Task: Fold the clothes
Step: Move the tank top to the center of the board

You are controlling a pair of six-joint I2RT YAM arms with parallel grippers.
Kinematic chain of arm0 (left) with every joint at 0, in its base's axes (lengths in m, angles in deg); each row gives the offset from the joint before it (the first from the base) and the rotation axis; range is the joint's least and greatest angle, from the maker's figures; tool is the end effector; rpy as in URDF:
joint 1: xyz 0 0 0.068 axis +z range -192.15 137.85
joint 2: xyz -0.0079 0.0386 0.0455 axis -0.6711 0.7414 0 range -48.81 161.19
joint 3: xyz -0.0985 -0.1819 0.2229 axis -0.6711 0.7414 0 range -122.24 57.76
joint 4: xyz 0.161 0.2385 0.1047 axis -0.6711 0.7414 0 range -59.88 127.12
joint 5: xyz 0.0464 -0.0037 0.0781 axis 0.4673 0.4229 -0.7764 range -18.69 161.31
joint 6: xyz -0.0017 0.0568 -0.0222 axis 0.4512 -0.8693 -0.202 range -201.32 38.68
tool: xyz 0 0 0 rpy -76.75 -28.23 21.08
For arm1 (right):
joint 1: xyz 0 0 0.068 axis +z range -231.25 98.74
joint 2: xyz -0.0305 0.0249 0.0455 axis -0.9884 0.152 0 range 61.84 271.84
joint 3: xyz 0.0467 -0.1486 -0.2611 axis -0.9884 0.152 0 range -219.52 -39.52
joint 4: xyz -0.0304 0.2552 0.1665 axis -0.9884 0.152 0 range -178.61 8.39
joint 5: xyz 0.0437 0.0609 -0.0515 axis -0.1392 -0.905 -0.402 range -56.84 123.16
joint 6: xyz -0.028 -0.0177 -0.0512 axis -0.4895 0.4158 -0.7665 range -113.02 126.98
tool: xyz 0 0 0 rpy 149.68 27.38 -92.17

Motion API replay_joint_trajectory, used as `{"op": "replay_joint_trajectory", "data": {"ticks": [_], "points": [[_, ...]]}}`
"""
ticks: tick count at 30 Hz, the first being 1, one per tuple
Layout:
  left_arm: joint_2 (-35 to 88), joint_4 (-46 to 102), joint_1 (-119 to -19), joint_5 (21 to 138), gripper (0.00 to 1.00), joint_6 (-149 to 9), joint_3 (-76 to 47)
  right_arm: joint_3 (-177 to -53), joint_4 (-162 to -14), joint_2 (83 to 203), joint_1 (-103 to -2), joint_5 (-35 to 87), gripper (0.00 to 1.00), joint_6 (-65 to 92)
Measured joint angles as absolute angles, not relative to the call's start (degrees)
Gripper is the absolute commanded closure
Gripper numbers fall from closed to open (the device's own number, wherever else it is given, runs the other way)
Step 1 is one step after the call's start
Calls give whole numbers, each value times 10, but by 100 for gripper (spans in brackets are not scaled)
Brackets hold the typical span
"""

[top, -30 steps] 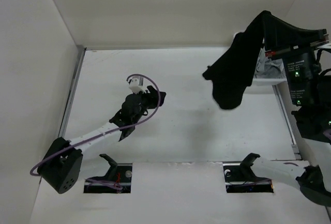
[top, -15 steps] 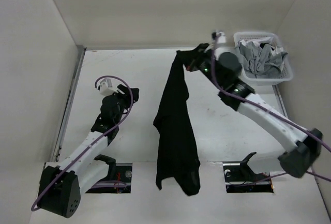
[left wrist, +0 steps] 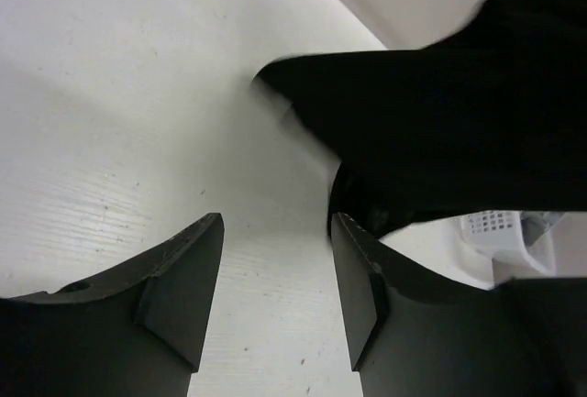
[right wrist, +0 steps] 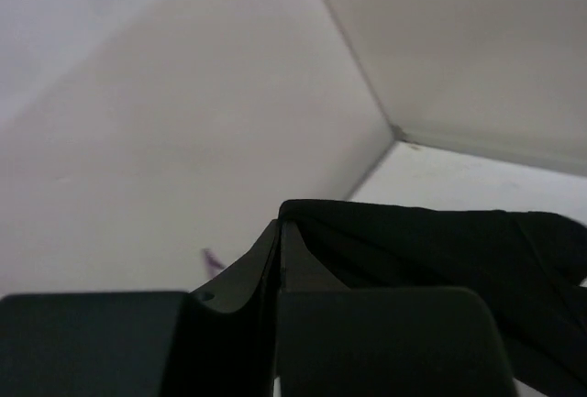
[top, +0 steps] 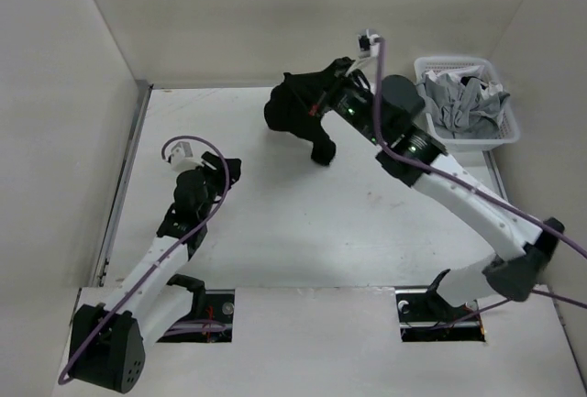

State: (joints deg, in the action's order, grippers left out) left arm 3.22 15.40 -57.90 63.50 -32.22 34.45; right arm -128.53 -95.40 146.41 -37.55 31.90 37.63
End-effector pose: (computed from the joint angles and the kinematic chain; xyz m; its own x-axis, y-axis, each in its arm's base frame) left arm 0.2314 -0.0587 0.2303 -0.2597 -0.7048 -0.6601 -0.0830 0.6973 -0.7119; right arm 0.2855 0.2745 0.5140 -0.2391 0.4766 -0.8460 -0.6794 0.5403 0.4964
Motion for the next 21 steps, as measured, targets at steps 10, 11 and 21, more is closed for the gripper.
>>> {"op": "replay_joint_trajectory", "data": {"ticks": [10, 11, 21], "points": [[-86, 194, -541, 592, 51, -305, 344, -940, -1069, 1125, -322, 370, 99, 396], [-85, 197, -540, 588, 51, -305, 344, -877, -1076, 1113, -347, 371, 99, 417], [12, 208, -571, 555, 55, -316, 383, -617, -940, 1210, -584, 372, 60, 540]]}}
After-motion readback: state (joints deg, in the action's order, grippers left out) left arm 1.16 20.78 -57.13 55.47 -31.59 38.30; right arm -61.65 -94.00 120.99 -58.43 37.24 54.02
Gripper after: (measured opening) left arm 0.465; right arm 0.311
